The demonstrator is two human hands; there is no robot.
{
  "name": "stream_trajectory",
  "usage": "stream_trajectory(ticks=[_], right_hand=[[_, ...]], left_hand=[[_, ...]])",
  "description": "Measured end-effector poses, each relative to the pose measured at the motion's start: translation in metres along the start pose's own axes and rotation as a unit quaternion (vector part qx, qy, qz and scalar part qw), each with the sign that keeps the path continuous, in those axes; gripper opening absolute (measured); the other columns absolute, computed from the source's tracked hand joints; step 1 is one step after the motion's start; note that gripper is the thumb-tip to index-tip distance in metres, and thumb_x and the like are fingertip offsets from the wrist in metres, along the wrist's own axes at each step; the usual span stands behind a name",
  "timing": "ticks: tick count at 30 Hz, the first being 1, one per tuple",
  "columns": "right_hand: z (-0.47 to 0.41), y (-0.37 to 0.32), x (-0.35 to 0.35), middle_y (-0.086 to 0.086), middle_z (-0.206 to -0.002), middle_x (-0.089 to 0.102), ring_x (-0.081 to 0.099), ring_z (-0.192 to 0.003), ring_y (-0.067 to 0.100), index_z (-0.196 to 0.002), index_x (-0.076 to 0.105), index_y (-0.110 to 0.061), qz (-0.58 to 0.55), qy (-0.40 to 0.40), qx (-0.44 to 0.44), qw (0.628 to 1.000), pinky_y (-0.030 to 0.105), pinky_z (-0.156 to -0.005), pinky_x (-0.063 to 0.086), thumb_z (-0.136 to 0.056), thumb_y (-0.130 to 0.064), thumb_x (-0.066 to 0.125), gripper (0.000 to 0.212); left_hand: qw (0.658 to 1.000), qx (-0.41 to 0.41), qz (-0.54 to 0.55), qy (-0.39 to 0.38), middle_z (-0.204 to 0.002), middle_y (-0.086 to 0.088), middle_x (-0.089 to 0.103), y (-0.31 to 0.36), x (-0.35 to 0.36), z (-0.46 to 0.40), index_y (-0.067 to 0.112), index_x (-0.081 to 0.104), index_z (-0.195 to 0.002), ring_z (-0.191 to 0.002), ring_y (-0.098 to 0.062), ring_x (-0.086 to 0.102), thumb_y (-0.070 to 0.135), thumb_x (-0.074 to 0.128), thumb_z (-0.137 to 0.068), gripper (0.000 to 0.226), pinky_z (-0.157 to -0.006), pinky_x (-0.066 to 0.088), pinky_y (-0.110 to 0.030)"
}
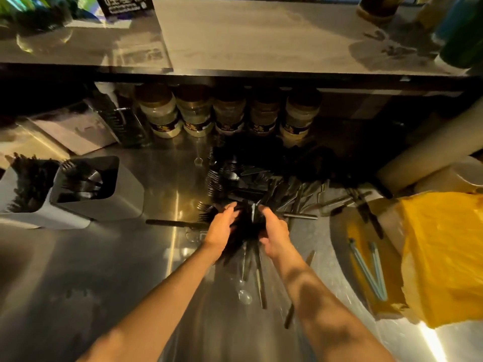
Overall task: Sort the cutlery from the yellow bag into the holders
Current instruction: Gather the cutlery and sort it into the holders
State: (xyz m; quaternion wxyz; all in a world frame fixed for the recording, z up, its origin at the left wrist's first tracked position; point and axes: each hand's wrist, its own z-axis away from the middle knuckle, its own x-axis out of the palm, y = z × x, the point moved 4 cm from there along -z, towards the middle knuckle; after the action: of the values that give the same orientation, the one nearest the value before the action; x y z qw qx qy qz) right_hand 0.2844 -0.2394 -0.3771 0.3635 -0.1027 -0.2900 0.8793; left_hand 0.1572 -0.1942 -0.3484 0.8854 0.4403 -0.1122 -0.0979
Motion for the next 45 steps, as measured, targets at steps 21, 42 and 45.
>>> stream_trajectory(ticks=[21,42,45], right_hand=[[-0.004,-0.007,0.034,0.015,-0.127,0.061,0.058,-0.115,0.033,-0.137,0.049,-0.005,-0.063,0.099,-0.027,0.993,0.04,-0.091,0.049,-0.087,-0.034,0.076,0.064],[0.056,-0.055,0.003,0.002,-0.06,0.053,0.051,-0.048,0.017,-0.105,0.048,-0.01,-0.205,-0.021,-0.175,0.963,0.026,-0.045,0.044,-0.094,-0.027,0.064,0.026],[0.061,-0.06,-0.003,0.003,-0.067,0.054,0.055,-0.054,0.016,-0.109,0.05,-0.009,-0.205,-0.008,-0.191,0.96,0.027,-0.049,0.047,-0.092,-0.025,0.066,0.029]], left_hand=[[0.997,-0.008,-0.082,-0.001,-0.123,-0.013,0.066,0.006,-0.036,-0.01,0.0,0.062,-0.127,-0.092,-0.011,0.063,0.02,0.028,-0.109,0.043,-0.068,0.05,-0.014],[0.958,-0.046,-0.144,-0.246,-0.108,-0.019,0.069,0.011,0.006,0.051,0.02,0.037,-0.149,-0.088,-0.026,0.071,0.062,0.053,-0.092,0.073,-0.073,0.058,-0.033],[0.951,-0.114,-0.168,-0.232,-0.09,-0.012,0.067,0.004,-0.002,0.06,0.008,0.058,-0.126,-0.075,-0.02,0.066,0.051,0.018,-0.105,0.063,-0.066,0.057,-0.032]])
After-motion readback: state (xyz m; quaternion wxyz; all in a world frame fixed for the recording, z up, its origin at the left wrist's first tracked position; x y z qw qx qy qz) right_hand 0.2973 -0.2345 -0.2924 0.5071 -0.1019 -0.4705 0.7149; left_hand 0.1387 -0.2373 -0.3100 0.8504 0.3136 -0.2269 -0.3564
